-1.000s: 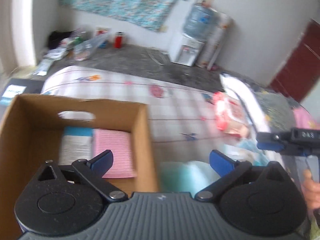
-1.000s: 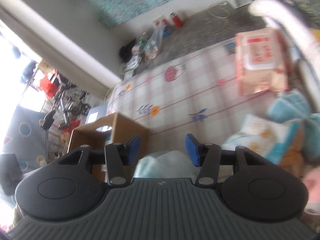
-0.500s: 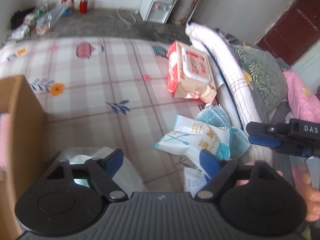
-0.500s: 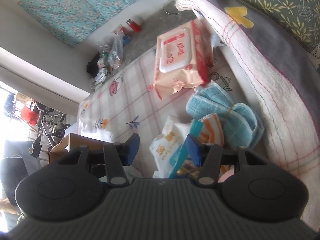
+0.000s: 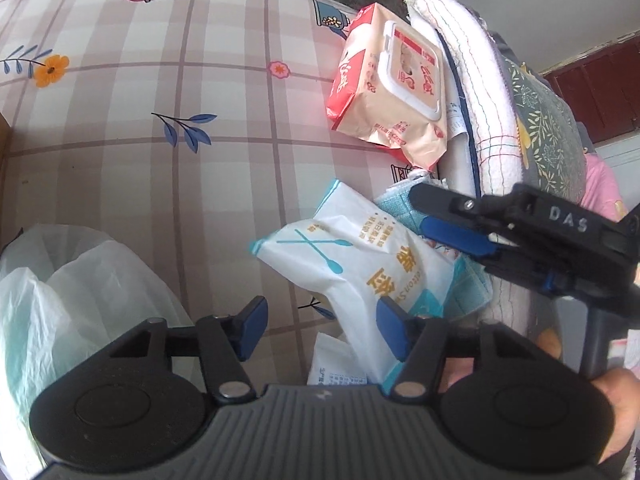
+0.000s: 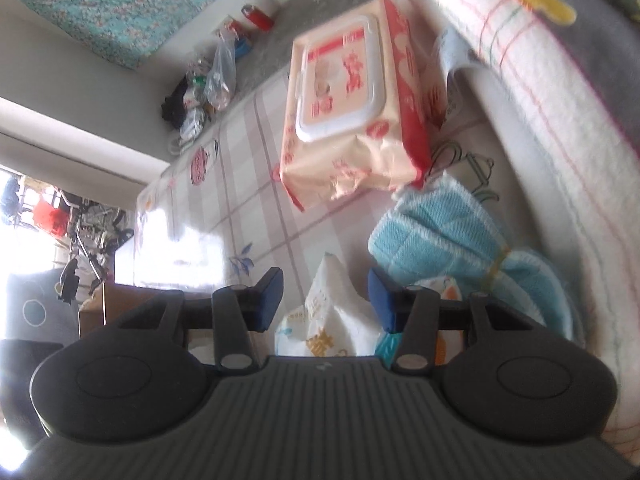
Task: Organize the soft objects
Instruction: 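Reach the right tool to the white cotton-pad bag and grasp it, then carry the cotton-pad bag with the right tool into the cardboard box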
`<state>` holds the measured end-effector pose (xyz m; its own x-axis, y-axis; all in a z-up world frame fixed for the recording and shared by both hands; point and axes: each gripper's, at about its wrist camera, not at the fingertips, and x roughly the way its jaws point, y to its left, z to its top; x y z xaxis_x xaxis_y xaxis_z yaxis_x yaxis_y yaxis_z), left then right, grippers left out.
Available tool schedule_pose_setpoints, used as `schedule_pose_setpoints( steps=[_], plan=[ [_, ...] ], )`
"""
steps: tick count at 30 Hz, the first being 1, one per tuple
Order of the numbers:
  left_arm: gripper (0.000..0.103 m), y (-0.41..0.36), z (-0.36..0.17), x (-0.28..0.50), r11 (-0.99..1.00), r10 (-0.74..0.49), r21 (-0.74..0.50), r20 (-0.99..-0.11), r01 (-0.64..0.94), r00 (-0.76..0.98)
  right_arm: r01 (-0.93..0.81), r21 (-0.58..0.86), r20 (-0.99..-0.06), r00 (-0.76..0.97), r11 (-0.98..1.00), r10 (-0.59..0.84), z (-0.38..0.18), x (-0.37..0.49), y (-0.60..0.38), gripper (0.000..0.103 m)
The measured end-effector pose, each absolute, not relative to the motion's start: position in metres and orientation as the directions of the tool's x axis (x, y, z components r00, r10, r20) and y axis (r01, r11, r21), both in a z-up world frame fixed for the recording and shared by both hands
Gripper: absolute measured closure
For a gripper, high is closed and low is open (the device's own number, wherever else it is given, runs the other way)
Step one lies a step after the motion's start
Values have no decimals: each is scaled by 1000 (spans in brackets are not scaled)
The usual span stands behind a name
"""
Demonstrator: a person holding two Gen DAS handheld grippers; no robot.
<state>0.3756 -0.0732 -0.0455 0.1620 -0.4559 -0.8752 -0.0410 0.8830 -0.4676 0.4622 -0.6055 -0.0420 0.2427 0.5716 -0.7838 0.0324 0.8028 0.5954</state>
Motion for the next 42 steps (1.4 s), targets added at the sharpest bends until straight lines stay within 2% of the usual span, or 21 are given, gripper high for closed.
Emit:
schedule_pose_setpoints(
  steps=[10, 11, 13, 14, 19, 23, 34, 42],
  plan=[
    [48, -76, -57, 386, 875, -466, -480, -871, -68, 154, 49, 636, -766, 155, 770, 623, -62, 463, -598, 58],
    [50, -77, -58, 387, 877, -462, -476, -873, -68, 155, 48, 638, -766, 145, 769, 626, -64, 463, -595, 58],
    [60, -81, -58, 387, 881, -456, -469, -876, -60, 157, 45, 643, -763, 122, 765, 634, -68, 461, -589, 58],
    [60, -82, -58, 386, 887, -444, -458, -881, -54, 165, 41, 640, -766, 122, 767, 632, -69, 460, -587, 59],
    [75, -86, -48, 383, 905, -416, -426, -885, -3, 209, 31, 651, -755, 132, 758, 643, -72, 455, -584, 70],
    [80, -90, -37, 377, 909, -413, -415, -880, 44, 236, 34, 675, -733, 144, 737, 664, -69, 450, -587, 73],
    [82, -73, 21, 345, 905, -424, -407, -836, 124, 348, -38, 703, -689, 210, 710, 693, -8, 432, -577, 74],
    [82, -16, 73, 299, 902, -426, -403, -782, 154, 454, -161, 713, -647, 221, 682, 729, 60, 396, -533, 74]
  ],
)
